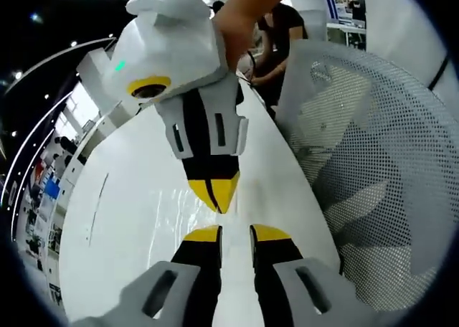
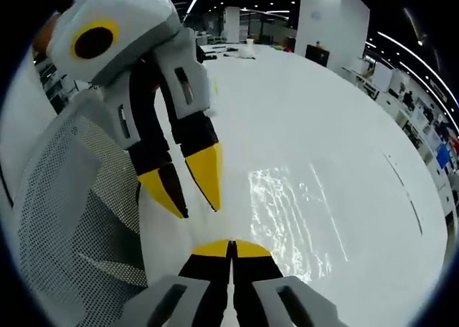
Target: Open the resealable bag by pulling the two sides of the seal apart until the entire bag opening is separated and visibly accessible.
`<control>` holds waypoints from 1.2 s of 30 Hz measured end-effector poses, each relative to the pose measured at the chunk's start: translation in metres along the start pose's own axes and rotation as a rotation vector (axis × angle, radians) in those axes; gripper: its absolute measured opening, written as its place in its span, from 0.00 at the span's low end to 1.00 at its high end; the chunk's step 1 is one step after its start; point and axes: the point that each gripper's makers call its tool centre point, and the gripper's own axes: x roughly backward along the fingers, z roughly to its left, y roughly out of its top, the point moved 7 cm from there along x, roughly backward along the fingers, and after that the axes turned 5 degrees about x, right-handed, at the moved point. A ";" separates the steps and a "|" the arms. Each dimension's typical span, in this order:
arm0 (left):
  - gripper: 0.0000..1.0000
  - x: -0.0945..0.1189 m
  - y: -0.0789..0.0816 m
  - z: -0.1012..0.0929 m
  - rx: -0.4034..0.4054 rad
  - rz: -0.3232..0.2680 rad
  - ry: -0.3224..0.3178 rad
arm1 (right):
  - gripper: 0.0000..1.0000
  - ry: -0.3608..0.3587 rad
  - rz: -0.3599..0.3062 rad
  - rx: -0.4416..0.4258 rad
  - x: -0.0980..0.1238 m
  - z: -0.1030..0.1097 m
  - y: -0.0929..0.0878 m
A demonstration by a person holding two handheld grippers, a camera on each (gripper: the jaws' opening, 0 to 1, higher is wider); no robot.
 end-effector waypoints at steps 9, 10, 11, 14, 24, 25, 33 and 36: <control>0.10 -0.011 -0.001 0.013 -0.031 0.096 0.060 | 0.00 -0.071 -0.054 0.049 0.015 -0.012 0.012; 0.09 -0.010 0.000 0.014 -0.032 0.099 0.065 | 0.00 -0.088 -0.063 0.054 0.017 -0.015 0.014; 0.07 -0.010 0.001 0.015 -0.034 0.100 0.070 | 0.00 -0.112 -0.076 0.061 0.021 -0.018 0.017; 0.05 -0.010 0.001 0.019 -0.028 0.103 0.091 | 0.00 -0.153 -0.101 0.072 0.029 -0.025 0.023; 0.02 -0.002 0.012 0.034 -0.097 0.125 0.148 | 0.00 -0.316 -0.158 0.117 0.052 -0.045 0.044; 0.01 -0.001 0.014 0.036 -0.086 0.119 0.143 | 0.00 -0.331 -0.161 0.115 0.055 -0.047 0.046; 0.00 0.007 0.025 0.046 -0.102 0.108 0.130 | 0.00 -0.409 -0.193 0.034 0.074 -0.069 0.049; 0.00 0.008 0.028 0.046 -0.105 0.104 0.125 | 0.00 -0.433 -0.199 0.026 0.079 -0.073 0.050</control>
